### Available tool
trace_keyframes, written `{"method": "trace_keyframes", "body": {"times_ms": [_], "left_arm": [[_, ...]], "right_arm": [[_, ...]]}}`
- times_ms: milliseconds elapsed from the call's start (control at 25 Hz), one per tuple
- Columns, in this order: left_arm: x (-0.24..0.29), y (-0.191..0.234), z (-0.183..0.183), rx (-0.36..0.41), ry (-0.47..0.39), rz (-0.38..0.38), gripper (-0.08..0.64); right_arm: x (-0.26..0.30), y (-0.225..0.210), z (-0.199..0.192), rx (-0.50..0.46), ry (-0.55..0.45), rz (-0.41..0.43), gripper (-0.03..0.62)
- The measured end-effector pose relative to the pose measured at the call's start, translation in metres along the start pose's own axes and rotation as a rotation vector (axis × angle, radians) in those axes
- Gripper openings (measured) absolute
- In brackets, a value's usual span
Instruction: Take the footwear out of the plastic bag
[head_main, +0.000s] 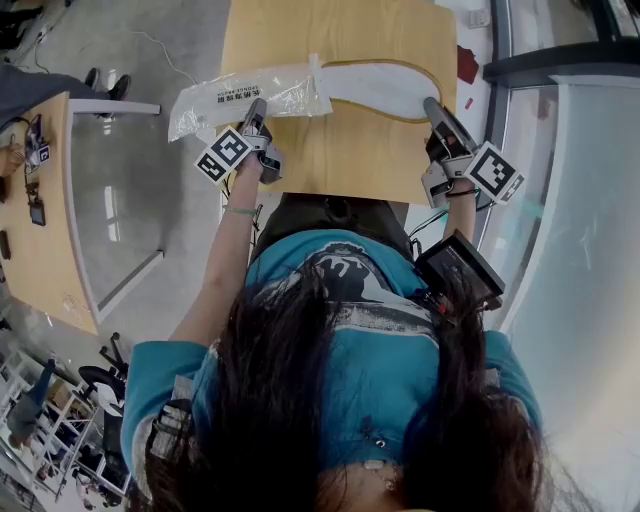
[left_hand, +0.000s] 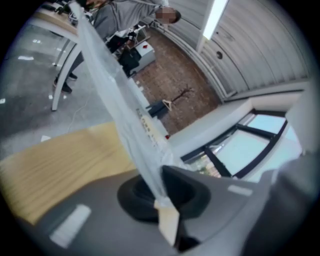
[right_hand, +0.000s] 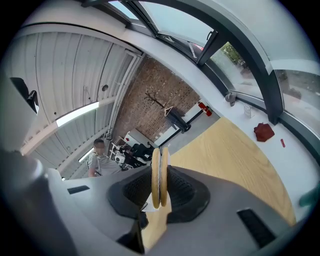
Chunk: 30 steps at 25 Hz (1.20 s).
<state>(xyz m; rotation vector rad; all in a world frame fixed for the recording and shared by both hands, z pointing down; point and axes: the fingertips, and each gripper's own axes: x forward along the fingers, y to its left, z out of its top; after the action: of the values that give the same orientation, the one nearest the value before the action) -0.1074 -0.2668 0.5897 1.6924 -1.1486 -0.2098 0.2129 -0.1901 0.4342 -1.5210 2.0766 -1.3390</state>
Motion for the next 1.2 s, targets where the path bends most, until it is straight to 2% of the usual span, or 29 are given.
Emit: {"method": "trace_keyframes", "body": {"times_ms": [240,360,520,760,1120,1200], "left_arm": [[0.011,0.01,-0.018,-0.018,0.031,0.05,0.008],[0.018,0.009,-0.031,-0.004,0.063,0.067,0.006],[0.038,-0.012,-0.052,-0.024,0.091,0.055,0.006],[0.069,-0.022,-0.073,-0.065,0.129,0.032,0.007],[0.107,-0.027,-0.088,-0.246,0.127,0.041,0.014],[0.113,-0.028,-0.091,-0.28,0.145,0.034,0.049]], "right_arm": [[-0.02,-0.016,0.023,-0.017,-0.067,-0.055,0.078],[-0.034,-0.019,0.044,-0.012,-0.115,-0.048,0.078],[-0.056,-0.022,0.074,-0.037,-0.162,-0.029,0.077],[-0.066,-0.026,0.081,-0.037,-0.193,-0.033,0.077],[-0.084,-0.046,0.093,-0.005,-0.228,-0.072,0.077],[-0.084,-0.047,0.093,0.004,-0.232,-0.071,0.077]]}}
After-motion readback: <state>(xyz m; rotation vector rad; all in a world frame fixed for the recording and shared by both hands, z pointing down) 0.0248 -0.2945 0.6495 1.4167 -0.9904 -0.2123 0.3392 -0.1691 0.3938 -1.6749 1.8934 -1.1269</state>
